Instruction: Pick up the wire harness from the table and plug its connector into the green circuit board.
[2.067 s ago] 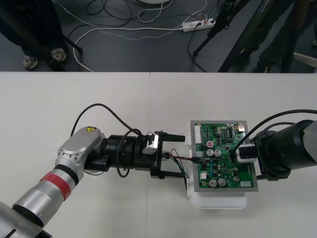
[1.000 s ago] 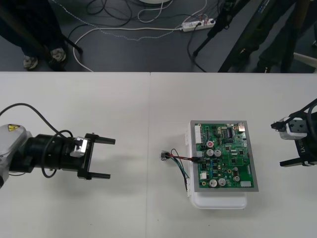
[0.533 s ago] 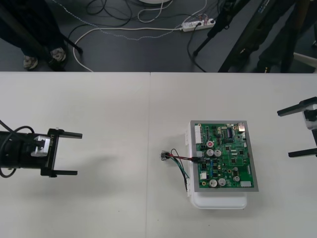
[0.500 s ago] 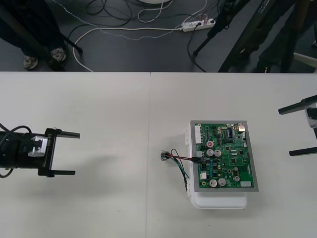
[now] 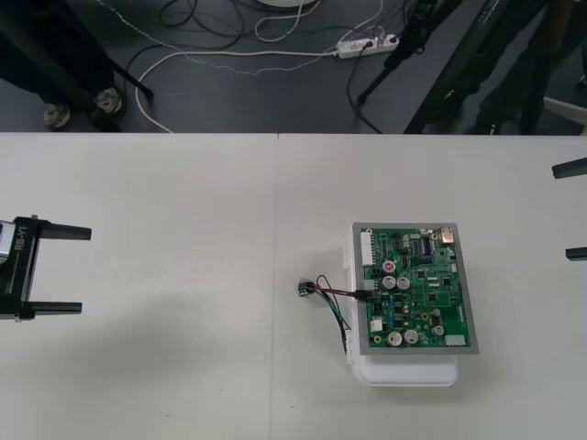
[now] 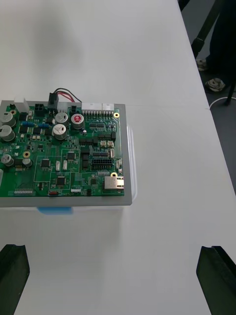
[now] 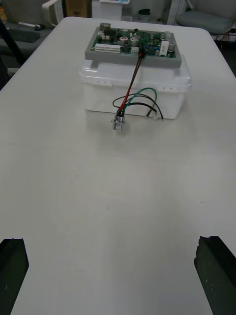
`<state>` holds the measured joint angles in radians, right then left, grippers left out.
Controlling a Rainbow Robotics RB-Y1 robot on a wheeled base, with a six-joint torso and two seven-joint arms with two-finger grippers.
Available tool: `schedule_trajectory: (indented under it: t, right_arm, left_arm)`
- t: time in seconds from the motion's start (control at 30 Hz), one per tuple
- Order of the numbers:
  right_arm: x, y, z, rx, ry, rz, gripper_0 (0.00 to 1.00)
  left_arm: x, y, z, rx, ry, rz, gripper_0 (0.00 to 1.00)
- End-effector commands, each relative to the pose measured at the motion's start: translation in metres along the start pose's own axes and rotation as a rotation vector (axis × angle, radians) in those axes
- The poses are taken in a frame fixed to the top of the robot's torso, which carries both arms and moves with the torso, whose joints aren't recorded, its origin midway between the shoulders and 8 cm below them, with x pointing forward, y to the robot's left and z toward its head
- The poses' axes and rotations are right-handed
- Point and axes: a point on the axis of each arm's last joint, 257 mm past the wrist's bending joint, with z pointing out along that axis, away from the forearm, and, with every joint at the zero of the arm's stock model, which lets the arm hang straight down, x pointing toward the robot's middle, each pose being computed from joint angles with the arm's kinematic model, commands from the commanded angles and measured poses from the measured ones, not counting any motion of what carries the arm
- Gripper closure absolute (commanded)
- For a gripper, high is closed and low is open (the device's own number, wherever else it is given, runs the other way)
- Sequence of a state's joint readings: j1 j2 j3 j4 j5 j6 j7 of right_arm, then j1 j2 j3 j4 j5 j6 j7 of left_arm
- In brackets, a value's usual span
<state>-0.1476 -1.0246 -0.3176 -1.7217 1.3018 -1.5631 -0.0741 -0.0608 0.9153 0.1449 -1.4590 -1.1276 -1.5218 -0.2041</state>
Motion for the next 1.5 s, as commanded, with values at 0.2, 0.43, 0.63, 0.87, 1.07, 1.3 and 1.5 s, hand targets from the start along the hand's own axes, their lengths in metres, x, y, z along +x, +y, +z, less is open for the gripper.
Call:
schedule_trajectory:
  t: [0.2,0.43,0.63,0.87,1.07,1.3,1.5]
  right_arm:
    - [0.007,-0.027,-0.044,0.067,0.071,-0.080,0.00]
    - [0.010,-0.029,-0.048,0.076,0.058,-0.062,0.00]
    - [0.008,-0.028,-0.048,0.079,0.001,-0.042,0.00]
    - [0.009,-0.024,-0.049,0.082,-0.035,-0.039,0.00]
    - [0.010,-0.009,-0.041,0.052,-0.044,-0.047,0.00]
    - [0.014,0.001,-0.036,0.038,-0.045,-0.048,0.00]
    - [0.021,0.005,-0.033,0.030,-0.016,-0.052,0.00]
  left_arm:
    - [-0.042,0.002,-0.044,0.048,0.050,0.061,0.00]
    - [-0.053,0.006,-0.057,0.056,0.060,0.060,0.00]
    - [-0.059,0.010,-0.064,0.061,0.076,0.074,0.00]
    - [-0.069,0.020,-0.065,0.056,0.078,0.111,0.00]
    - [-0.077,0.025,-0.064,0.056,0.078,0.139,0.00]
    - [-0.083,0.024,-0.061,0.067,0.078,0.160,0.00]
    - [-0.086,0.021,-0.057,0.079,0.074,0.172,0.00]
